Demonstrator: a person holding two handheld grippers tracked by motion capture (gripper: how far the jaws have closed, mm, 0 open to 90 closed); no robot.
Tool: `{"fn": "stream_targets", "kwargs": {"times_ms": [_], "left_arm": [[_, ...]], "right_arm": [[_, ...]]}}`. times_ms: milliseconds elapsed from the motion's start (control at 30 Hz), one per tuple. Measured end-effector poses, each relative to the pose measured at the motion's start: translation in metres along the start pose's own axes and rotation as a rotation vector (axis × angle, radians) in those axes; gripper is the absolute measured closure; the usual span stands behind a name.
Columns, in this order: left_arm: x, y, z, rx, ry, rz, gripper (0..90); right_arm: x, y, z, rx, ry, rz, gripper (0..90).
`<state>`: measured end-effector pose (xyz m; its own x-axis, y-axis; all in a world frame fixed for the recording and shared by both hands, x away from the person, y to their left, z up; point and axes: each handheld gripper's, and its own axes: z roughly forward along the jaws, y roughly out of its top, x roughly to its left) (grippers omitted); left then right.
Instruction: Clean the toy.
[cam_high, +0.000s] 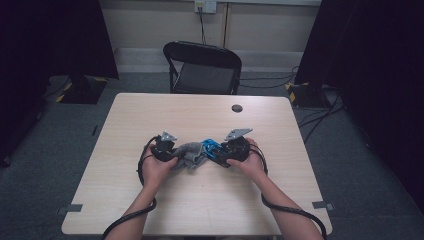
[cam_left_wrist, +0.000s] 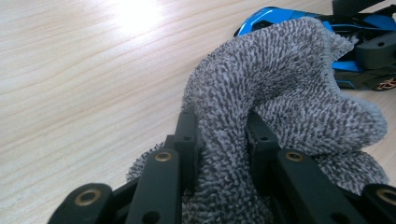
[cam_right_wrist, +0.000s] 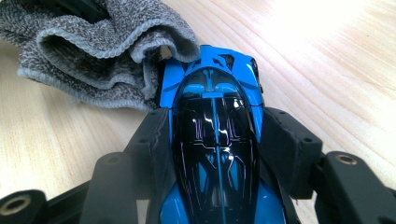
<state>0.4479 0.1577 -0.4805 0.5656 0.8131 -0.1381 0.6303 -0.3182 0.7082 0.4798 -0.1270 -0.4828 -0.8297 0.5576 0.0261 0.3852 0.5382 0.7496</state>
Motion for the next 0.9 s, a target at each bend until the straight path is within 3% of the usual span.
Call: {"fn": "stream_targets", "kwargs": {"times_ms": [333,567,900], "left_arm": [[0.009,-0.002,-0.005,-0.008,0.024,-0.014,71.2],[0.02,-0.005,-0.017,-0.039,0.036,-0.055,71.3],[0.031,-0.011,-0.039,-0.05,0.051,-0.057,71.3]], "right_arm": [[0.0,0.0,0.0,-0.001,-0.001,-0.001,43.5],[0.0,0.0,0.0,-0.001,-0.001,-0.001,43.5],[0.0,0.001,0.0,0.008,-0.001,-0.01,43.5]]}}
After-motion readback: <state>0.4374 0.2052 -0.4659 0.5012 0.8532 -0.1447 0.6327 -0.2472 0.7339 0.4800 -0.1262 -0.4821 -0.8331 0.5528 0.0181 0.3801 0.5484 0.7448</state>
